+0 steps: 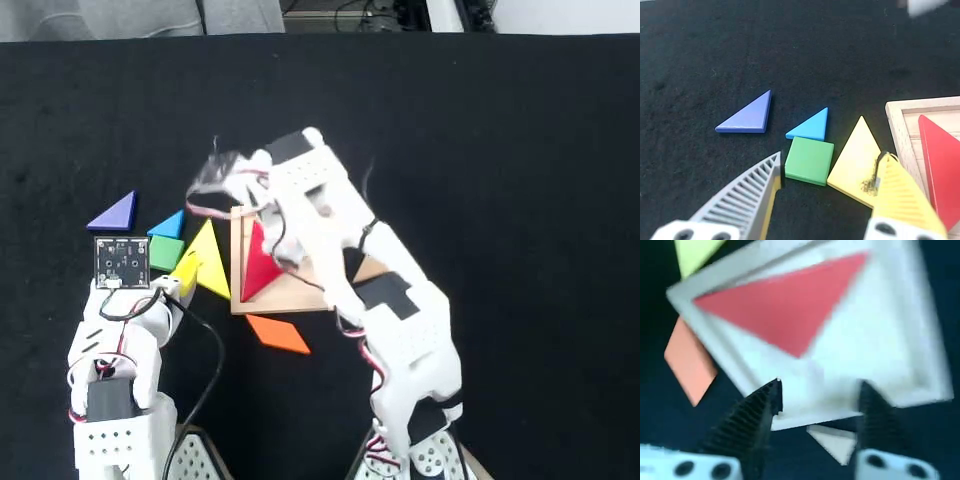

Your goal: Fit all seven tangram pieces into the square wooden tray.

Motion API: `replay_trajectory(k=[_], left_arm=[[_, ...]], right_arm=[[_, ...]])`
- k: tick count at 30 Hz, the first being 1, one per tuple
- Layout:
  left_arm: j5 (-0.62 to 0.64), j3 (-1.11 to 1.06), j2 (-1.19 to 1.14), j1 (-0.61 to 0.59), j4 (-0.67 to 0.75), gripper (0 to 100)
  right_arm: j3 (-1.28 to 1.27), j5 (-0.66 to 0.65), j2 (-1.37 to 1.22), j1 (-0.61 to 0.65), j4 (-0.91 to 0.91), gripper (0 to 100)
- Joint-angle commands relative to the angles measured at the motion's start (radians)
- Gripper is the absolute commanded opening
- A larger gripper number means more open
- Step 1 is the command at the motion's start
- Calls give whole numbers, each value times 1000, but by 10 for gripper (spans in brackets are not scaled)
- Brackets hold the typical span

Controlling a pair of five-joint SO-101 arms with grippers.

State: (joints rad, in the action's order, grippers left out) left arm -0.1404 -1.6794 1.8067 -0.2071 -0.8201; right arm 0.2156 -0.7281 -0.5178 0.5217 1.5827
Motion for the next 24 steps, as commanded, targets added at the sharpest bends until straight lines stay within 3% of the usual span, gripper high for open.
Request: replay_trajectory(k=[1, 4, 9, 17, 24], left_arm=[[-9, -21, 14, -10, 2, 300], [-9, -21, 14, -8, 2, 300], [-9, -21, 14, -7, 2, 300], [-9, -21, 14, -7, 2, 300], [-9, -21, 14, -7, 2, 300]], right_arm=[[-159, -77, 88, 49, -130, 328], [-234, -77, 88, 54, -265, 289], [-232, -77, 93, 55, -319, 254], [-208, -77, 85, 92, -327, 120], [-197, -75, 87, 147, -338, 120]])
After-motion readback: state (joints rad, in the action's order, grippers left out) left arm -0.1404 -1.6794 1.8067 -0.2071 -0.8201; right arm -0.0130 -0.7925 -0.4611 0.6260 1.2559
